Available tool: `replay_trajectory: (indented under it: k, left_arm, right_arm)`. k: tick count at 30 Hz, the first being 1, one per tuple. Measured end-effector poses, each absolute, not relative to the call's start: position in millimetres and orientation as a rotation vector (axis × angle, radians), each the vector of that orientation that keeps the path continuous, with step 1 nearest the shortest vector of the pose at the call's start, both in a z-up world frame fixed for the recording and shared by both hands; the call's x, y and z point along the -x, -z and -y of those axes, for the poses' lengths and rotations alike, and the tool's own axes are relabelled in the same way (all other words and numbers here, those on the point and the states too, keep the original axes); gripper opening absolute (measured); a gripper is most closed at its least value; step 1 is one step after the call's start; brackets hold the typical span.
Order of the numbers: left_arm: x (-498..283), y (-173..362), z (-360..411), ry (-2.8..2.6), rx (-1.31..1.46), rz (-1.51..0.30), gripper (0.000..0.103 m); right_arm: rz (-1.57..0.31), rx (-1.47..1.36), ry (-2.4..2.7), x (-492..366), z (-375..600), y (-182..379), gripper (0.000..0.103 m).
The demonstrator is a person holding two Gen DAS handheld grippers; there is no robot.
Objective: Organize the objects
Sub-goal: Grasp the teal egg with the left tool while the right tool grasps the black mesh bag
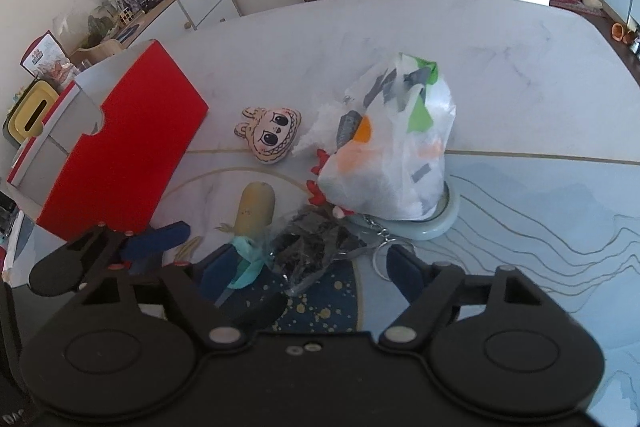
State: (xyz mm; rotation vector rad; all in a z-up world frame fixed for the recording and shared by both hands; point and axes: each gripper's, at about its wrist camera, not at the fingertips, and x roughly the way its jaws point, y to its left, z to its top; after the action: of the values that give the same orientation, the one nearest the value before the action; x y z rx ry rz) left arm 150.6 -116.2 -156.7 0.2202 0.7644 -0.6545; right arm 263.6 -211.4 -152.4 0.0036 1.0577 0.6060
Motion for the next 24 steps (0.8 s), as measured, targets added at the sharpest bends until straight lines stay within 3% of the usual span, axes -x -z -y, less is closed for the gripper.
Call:
replay_trajectory:
  k: [4, 7, 11, 18, 24]
  left_arm:
    - [-150.9, 158.0, 117.4, 0.643, -0.223, -0.773, 0.064]
    - [-151.2, 158.0, 118.3, 0.636, -0.232, -0.765, 0.057]
    - [-152.1, 158.1, 118.4, 0.64, -0.225, -0.77, 0.054]
    - [-151.3, 158.9, 120.4, 0.658, -0.243, -0.776, 0.034]
    - [-149.9, 157.7, 119.4, 0.661, -0.234, -0.793, 0.031]
  right_arm:
    - [-1.073, -0.02, -0.606, -266.8, 208.2, 154.6, 0.074]
    - [-1.077, -0.025, -0.602, -268.1, 206.5, 155.5, 0.069]
    - [-1.086, -0.022, -0.598, -268.2, 203.8, 157.7, 0.062]
    - [-1.095, -0.043, -0.585, -267.3, 204.7, 159.4, 0.049]
    - [-1.082, -0.056, -0.581, -264.6, 205.4, 156.8, 0.032]
